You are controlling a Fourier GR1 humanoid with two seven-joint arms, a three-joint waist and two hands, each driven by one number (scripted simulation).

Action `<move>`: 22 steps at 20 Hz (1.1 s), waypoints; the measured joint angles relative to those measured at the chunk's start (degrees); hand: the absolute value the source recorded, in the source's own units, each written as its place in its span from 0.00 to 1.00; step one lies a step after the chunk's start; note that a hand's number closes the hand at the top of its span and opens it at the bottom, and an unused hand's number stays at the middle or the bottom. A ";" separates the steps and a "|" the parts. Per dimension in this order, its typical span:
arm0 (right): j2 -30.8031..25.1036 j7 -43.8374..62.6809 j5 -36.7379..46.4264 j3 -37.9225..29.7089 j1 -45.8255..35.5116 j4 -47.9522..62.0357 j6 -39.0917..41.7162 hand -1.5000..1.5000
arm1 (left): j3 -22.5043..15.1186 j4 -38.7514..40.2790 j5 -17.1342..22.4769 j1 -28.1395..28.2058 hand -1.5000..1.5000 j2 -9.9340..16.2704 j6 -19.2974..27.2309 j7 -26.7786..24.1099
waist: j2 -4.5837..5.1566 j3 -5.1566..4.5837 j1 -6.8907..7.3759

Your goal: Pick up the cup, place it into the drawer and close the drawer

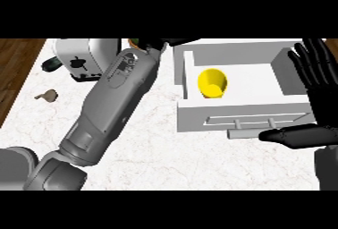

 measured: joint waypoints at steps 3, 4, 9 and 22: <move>-0.39 -0.01 -0.69 -0.01 -1.14 0.70 0.77 0.00 | -2.04 5.73 1.51 -4.28 1.00 -0.01 2.61 2.28 | 0.30 0.03 -1.07; -0.74 0.32 -1.02 -0.26 -1.90 1.13 0.97 0.00 | -2.96 7.46 1.96 -5.29 1.00 -0.01 3.60 2.90 | 0.41 0.04 -1.49; -0.71 0.38 -1.54 0.26 -3.70 1.52 1.48 0.00 | -7.62 14.32 4.36 -6.76 1.00 -0.03 3.18 3.74 | 0.97 0.06 -3.50; 0.62 -0.76 -2.61 3.51 -6.49 2.92 3.96 0.00 | -16.95 17.96 9.89 -3.75 0.00 -0.03 -0.24 3.59 | 2.35 0.06 -8.84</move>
